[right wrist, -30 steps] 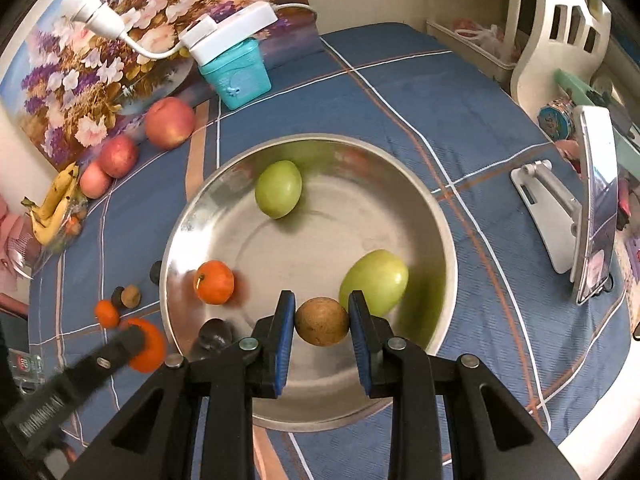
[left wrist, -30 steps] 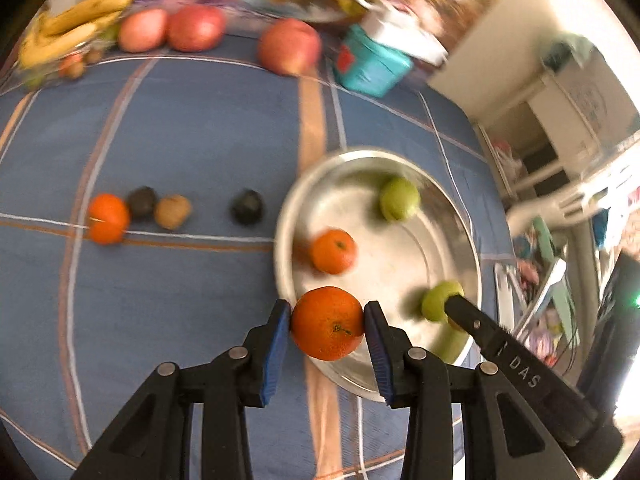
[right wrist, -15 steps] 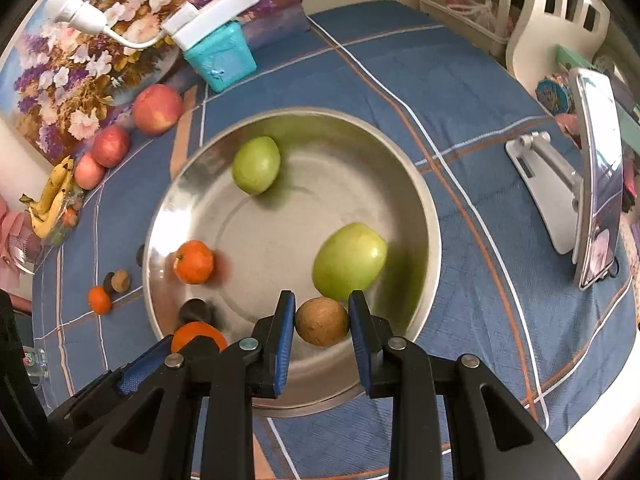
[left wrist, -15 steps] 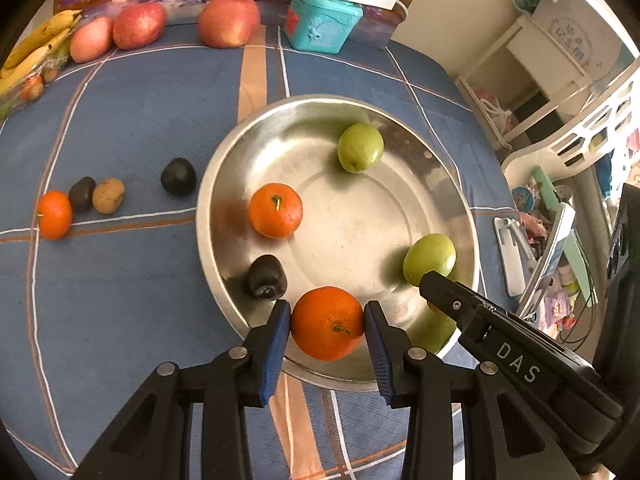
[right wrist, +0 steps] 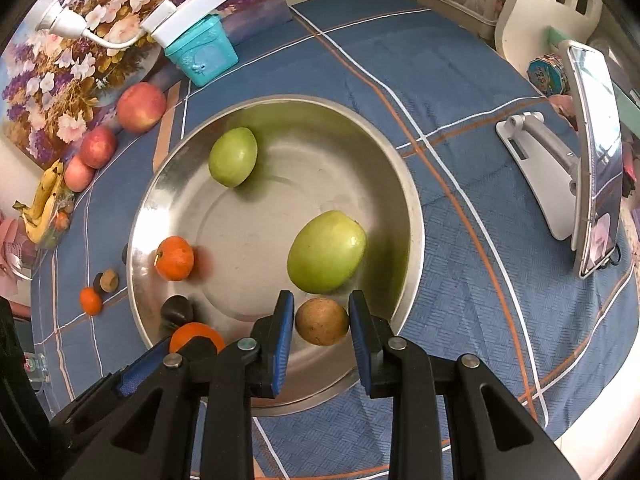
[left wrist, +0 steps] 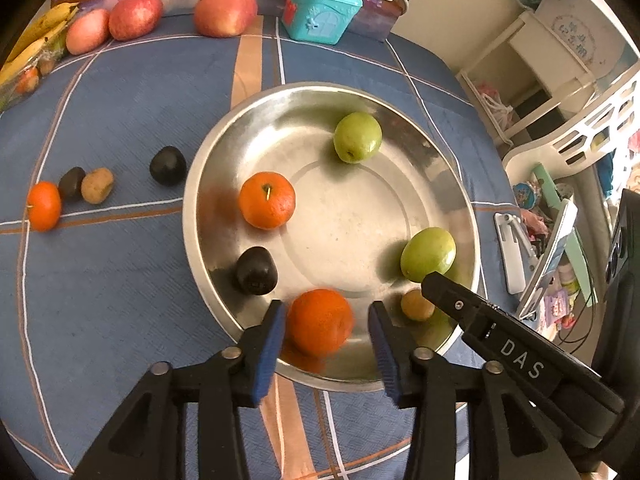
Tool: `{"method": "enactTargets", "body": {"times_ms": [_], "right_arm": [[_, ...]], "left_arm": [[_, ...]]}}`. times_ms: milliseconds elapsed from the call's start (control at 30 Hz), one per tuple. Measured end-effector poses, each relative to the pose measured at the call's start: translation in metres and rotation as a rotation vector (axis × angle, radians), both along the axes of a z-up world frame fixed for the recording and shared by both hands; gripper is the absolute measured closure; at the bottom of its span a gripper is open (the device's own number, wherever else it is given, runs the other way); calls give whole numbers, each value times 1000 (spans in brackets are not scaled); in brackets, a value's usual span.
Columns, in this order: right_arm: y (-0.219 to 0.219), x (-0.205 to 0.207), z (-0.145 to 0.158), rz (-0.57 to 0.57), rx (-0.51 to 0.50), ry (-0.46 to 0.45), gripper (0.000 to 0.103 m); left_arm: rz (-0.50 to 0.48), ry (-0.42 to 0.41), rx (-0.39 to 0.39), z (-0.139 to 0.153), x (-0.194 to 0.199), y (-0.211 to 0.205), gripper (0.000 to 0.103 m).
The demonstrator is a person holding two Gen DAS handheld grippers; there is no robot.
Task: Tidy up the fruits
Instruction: 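Open the right tool to drop the kiwi while the left tool releases the tangerine into the bowl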
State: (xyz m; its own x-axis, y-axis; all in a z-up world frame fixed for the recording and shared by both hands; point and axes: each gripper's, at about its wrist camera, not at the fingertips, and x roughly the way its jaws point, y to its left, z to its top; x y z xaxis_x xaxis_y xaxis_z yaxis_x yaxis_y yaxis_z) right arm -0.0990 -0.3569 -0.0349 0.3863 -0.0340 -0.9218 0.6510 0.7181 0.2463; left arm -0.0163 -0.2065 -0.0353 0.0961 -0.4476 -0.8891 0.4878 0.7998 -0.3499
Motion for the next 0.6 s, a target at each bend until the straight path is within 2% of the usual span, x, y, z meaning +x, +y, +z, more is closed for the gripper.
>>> {"method": "enactTargets", "body": {"times_ms": [333, 600], "right_arm": [[-1, -2, 12, -5, -24, -34, 73], [1, 0, 15, -4, -28, -46, 74]], "left_arm": [[19, -8, -14, 8, 5, 7, 51], [128, -11, -11, 14, 26, 35, 51]]}}
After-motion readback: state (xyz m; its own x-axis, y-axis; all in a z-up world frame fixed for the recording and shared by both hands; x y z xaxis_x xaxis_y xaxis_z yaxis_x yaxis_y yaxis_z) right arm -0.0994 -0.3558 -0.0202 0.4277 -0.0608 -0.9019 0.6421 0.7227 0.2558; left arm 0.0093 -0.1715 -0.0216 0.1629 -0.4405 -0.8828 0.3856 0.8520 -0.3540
